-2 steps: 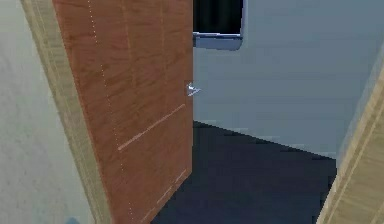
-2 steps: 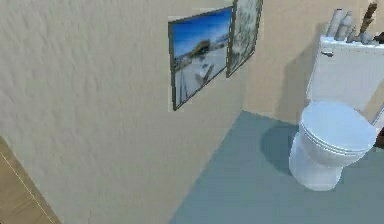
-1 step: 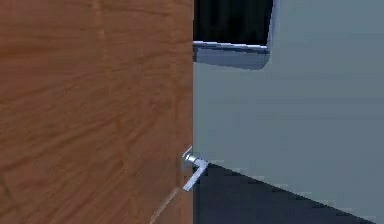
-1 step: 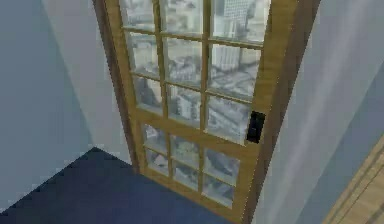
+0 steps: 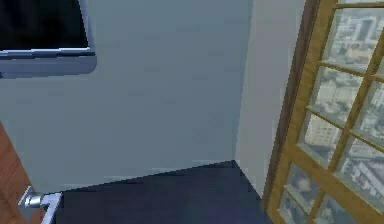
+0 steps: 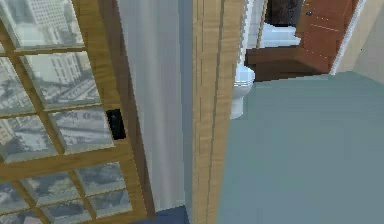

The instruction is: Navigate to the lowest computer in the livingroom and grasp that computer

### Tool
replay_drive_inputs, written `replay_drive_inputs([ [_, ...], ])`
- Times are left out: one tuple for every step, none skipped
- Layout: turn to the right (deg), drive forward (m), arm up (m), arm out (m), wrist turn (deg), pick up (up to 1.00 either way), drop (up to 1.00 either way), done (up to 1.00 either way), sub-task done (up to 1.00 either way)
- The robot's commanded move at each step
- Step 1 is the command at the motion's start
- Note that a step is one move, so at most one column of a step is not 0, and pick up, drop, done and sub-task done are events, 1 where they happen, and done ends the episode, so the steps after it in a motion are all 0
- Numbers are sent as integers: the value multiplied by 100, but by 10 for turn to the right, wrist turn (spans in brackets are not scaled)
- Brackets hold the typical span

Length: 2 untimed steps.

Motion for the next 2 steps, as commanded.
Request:
replay_drive_inputs([
  [30, 0, 0, 0, 0, 0, 0, 0, 0],
  [0, 80, 0, 0, 0, 0, 0, 0, 0],
])
